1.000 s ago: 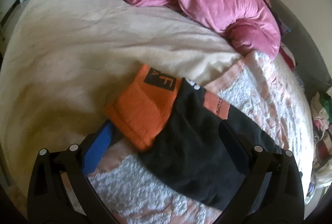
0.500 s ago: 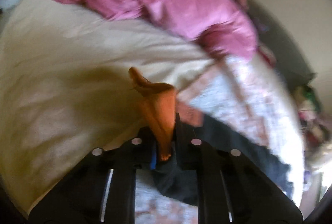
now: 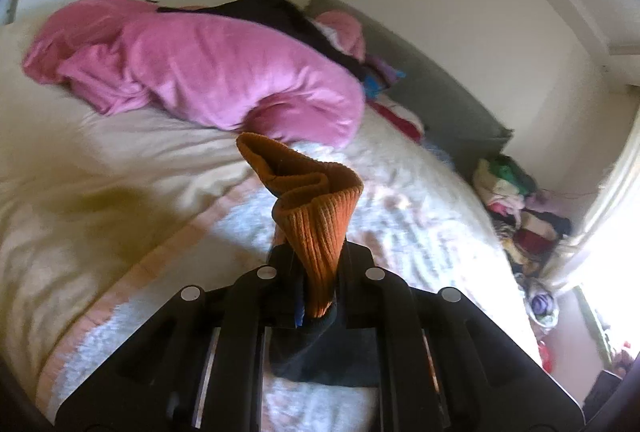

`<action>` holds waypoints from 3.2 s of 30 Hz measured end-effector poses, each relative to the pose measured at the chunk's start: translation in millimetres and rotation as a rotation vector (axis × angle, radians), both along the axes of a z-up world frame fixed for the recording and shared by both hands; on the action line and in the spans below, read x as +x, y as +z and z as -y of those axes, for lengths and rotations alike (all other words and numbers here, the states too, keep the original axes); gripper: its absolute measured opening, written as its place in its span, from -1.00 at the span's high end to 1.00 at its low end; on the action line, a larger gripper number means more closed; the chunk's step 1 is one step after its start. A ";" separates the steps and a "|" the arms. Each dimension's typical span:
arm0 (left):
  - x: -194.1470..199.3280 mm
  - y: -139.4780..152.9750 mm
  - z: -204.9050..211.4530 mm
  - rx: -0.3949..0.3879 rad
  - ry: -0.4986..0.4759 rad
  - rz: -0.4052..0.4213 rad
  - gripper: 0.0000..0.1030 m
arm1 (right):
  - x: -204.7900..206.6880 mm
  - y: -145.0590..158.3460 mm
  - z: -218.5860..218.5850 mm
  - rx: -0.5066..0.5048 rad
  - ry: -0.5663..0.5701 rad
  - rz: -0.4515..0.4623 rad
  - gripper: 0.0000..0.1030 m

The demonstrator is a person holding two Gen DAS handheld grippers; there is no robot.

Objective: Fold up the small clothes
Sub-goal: 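Grasp the second orange cuff with the left tool and lift it, then carry the second sleeve across the body onto the first cuff and release, then grasp an orange cuff on the folded sweatshirt with the right tool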

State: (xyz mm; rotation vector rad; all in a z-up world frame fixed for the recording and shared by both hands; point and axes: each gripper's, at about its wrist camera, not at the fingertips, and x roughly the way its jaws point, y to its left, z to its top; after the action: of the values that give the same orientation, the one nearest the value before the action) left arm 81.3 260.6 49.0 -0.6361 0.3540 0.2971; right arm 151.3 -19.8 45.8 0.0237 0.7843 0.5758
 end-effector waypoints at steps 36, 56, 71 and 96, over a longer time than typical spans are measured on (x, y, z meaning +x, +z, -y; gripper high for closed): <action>72.9 47.7 200.4 0.127 -0.481 0.029 0.92 | -12.2 14.1 175.2 0.128 -0.346 0.010 -0.91; 114.6 -36.3 282.8 0.144 -0.755 -0.184 0.93 | -4.9 -3.2 239.9 0.103 -0.580 -0.050 -0.91; 129.6 -40.9 276.1 0.191 -0.792 -0.257 -0.34 | 12.2 -31.2 217.6 0.093 -0.548 -0.151 -0.90; 114.5 -25.7 93.0 0.038 -0.339 -0.201 -0.82 | 49.0 0.9 115.8 0.021 -0.219 0.004 0.85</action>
State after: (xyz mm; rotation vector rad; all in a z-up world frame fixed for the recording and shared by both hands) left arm 195.8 167.6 23.3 -0.4997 0.6392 0.0422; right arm 200.3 -135.6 46.7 0.1268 0.7605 0.3763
